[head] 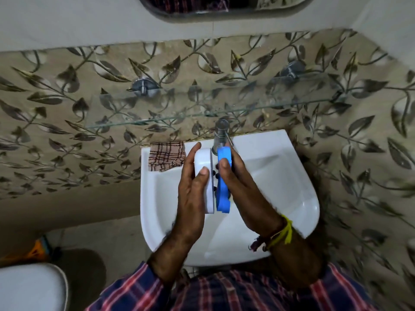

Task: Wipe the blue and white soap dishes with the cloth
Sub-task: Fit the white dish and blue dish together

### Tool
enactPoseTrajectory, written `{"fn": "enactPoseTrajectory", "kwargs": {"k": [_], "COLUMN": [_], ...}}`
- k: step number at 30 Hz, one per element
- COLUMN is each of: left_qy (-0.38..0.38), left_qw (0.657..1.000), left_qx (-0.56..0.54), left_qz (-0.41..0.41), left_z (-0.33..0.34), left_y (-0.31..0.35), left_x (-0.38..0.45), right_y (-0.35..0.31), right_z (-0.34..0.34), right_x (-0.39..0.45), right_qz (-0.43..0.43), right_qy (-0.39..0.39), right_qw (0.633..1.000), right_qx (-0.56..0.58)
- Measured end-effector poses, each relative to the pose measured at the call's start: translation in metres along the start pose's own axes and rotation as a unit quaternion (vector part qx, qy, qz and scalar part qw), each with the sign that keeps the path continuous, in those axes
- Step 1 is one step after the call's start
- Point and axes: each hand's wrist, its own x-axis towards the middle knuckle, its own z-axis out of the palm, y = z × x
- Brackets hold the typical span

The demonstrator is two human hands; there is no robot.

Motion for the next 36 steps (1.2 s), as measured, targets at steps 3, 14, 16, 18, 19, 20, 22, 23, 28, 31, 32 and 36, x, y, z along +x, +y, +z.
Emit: {"fn": "enactPoseTrajectory", "kwargs": {"k": [3, 14, 16, 18, 19, 20, 22, 23, 28, 31, 32, 36], "left_qy": [-0.010, -0.010, -0.007, 0.001, 0.005, 0.010, 0.015, 0.018, 0.021, 0.013, 0.012, -0.006], "left_qw": [1.000, 1.000, 1.000, 1.000, 0.999, 0.999, 0.997, 0.997, 0.994, 0.993, 0.993, 0.994], "left_qx": [0.011, 0.003, 0.008, 0.023, 0.032, 0.041, 0.061, 0.071, 0.104, 0.112, 0.115, 0.104], "left_qz": [0.014, 0.020, 0.020, 0.021, 0.022, 0.025, 0.032, 0.035, 0.025, 0.024, 0.023, 0.017], "left_z": [0.006, 0.011, 0.011, 0.010, 0.010, 0.009, 0.008, 0.008, 0.006, 0.004, 0.004, 0.005], "left_y": [0.002, 0.005, 0.004, 0.004, 0.004, 0.004, 0.003, 0.003, -0.001, -0.001, -0.001, 0.000], "left_x": [-0.003, -0.007, -0.008, -0.008, -0.008, -0.009, -0.009, -0.009, -0.010, -0.012, -0.013, -0.015], "right_y": [0.002, 0.005, 0.007, 0.008, 0.008, 0.009, 0.011, 0.012, 0.013, 0.013, 0.013, 0.012], "right_z": [0.004, 0.011, 0.011, 0.012, 0.012, 0.013, 0.013, 0.013, 0.015, 0.017, 0.017, 0.017], "right_x": [-0.005, -0.002, -0.001, -0.001, -0.001, 0.000, 0.000, 0.000, 0.000, -0.001, -0.002, -0.006], "right_qz": [-0.008, -0.008, 0.003, 0.009, 0.007, 0.004, -0.002, -0.001, -0.003, 0.001, 0.005, 0.008], "right_qy": [0.011, 0.038, 0.029, 0.020, 0.021, 0.023, 0.027, 0.027, 0.025, 0.022, 0.020, 0.018], "right_qw": [1.000, 0.999, 0.999, 1.000, 1.000, 0.999, 0.999, 0.998, 0.998, 0.998, 0.998, 0.999], "right_qx": [-0.014, -0.023, -0.020, -0.013, -0.016, -0.025, -0.046, -0.053, -0.065, -0.057, -0.053, -0.047]}}
